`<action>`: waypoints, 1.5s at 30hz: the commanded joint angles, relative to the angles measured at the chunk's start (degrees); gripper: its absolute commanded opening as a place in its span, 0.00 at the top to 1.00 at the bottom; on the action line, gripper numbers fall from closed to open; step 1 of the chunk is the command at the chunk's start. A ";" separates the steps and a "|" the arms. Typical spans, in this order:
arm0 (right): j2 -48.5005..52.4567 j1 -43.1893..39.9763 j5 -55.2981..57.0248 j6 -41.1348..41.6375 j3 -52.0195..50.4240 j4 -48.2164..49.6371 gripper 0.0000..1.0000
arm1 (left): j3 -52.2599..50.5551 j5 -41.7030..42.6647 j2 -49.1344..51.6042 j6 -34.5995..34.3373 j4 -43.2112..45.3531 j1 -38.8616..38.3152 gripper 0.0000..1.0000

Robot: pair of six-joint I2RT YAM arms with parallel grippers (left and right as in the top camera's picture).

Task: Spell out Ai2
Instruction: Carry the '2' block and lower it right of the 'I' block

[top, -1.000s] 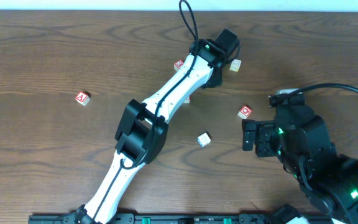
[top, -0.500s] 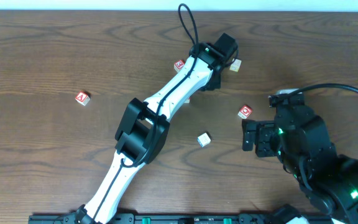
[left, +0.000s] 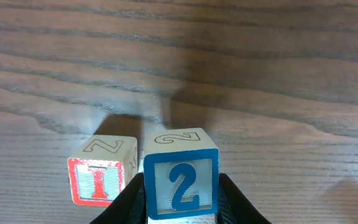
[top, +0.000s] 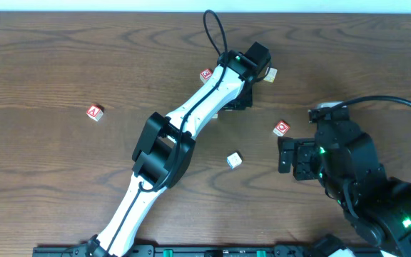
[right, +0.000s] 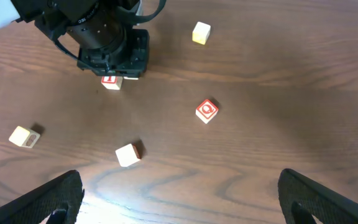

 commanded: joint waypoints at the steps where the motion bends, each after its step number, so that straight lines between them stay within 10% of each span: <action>1: -0.22 -0.24 0.79 -0.72 -0.04 -0.07 0.01 | -1.84 1.29 -1.53 -0.70 -0.42 -0.44 0.94; 18: -0.22 -0.24 0.79 -0.72 -0.04 -0.07 0.01 | -2.45 1.27 -1.53 -0.66 0.07 -0.59 0.94; 30: -0.22 -0.24 0.81 -0.72 -0.04 -0.07 0.01 | -2.45 1.70 -1.53 -0.68 -0.44 -0.57 0.60; 45: -0.22 -0.24 0.81 -0.72 -0.04 -0.07 0.01 | -2.40 -0.57 -2.21 0.22 1.11 -0.26 0.59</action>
